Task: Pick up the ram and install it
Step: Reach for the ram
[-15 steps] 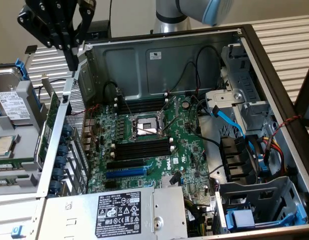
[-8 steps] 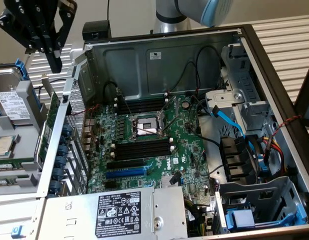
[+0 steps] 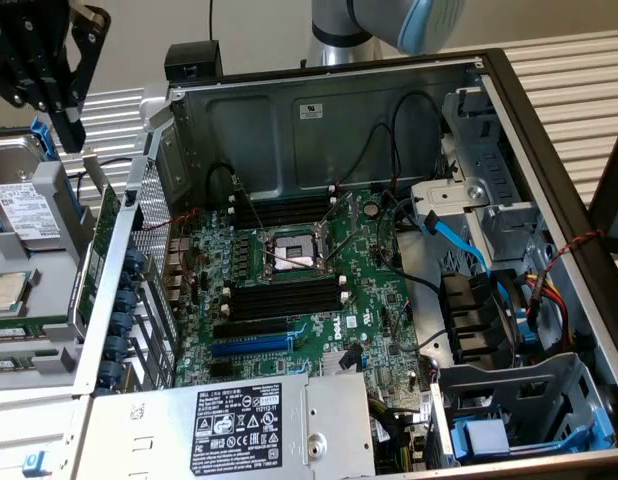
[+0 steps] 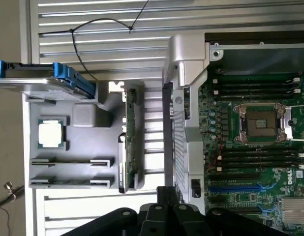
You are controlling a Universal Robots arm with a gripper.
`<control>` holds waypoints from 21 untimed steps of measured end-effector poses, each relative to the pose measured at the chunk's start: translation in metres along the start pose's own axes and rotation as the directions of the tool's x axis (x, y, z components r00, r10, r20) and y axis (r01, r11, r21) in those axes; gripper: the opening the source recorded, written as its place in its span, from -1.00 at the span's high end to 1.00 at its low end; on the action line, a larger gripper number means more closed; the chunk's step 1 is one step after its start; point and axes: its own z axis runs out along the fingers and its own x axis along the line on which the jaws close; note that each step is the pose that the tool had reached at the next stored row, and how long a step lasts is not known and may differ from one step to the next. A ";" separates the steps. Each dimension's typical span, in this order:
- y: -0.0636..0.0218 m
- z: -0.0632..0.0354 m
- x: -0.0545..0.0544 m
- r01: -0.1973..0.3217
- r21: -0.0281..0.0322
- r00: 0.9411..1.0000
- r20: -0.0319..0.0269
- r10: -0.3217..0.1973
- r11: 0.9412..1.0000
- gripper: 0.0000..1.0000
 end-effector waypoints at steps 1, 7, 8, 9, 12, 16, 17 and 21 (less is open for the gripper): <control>-0.0002 0.0001 0.002 -0.001 0.001 1.000 -0.012 0.001 1.000 0.80; -0.0019 0.0026 0.025 -0.002 0.004 0.999 -0.049 0.002 1.000 0.80; -0.0022 0.0032 0.029 -0.002 0.004 0.999 -0.050 0.003 1.000 0.80; -0.0026 0.0038 0.034 -0.002 0.004 0.999 -0.050 0.003 1.000 0.80; -0.0036 0.0052 0.047 -0.002 0.004 0.999 -0.050 0.003 1.000 0.80; -0.0050 0.0067 0.065 -0.002 0.004 0.999 -0.051 0.003 1.000 0.80; -0.0054 0.0070 0.070 -0.002 0.004 0.999 -0.051 0.003 1.000 0.80; -0.0067 0.0083 0.088 -0.002 0.004 0.999 -0.050 0.003 1.000 0.80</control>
